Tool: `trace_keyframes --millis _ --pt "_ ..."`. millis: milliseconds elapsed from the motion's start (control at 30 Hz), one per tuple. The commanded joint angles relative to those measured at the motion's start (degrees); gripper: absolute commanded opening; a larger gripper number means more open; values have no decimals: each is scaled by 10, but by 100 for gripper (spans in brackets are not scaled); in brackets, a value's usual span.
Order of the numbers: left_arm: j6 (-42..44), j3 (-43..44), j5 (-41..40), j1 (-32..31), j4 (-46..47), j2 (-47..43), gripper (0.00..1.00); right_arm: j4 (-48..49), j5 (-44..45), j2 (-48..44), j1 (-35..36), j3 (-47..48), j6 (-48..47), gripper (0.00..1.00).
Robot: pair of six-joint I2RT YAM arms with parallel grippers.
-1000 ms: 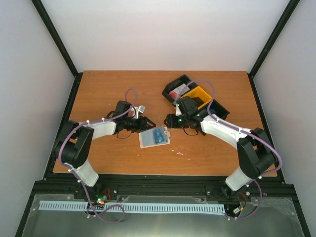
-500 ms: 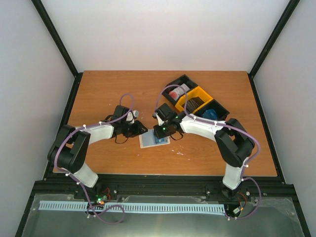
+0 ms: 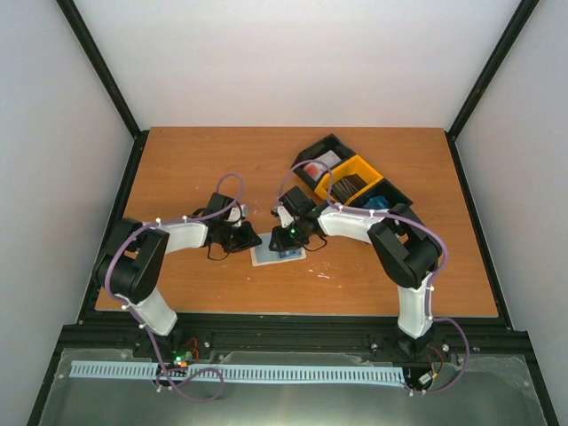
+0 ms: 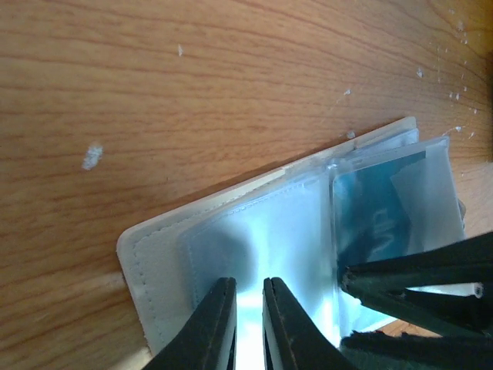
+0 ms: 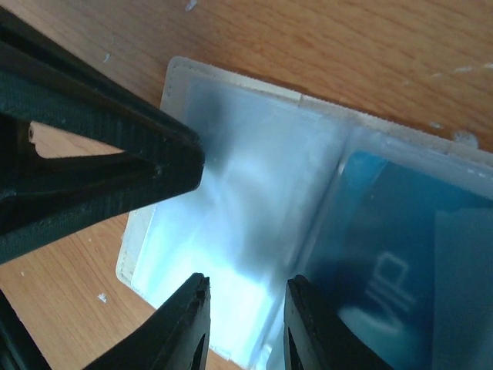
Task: Put the credit cards into the card holder
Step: Turn over the card slot in the card holder.
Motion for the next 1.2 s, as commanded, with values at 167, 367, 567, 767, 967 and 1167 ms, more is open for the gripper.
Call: trace_keyframes --millis 167,367,567,767,967,1167 --pt "8 6 -15 -2 -40 16 10 64 -94 39 -22 5 48 27" --pt "10 5 -13 -1 -42 17 9 86 -128 54 -30 -3 64 27" --pt "13 4 -15 -2 -42 13 9 115 -164 54 -36 -10 77 27" --pt "17 9 -17 -2 -43 10 9 122 -177 50 -42 -10 84 27" --pt "24 15 -32 -2 -45 -20 14 56 -83 3 -62 -3 56 29" --pt "43 32 -45 -2 -35 -65 29 -30 11 -80 -128 24 -1 34"
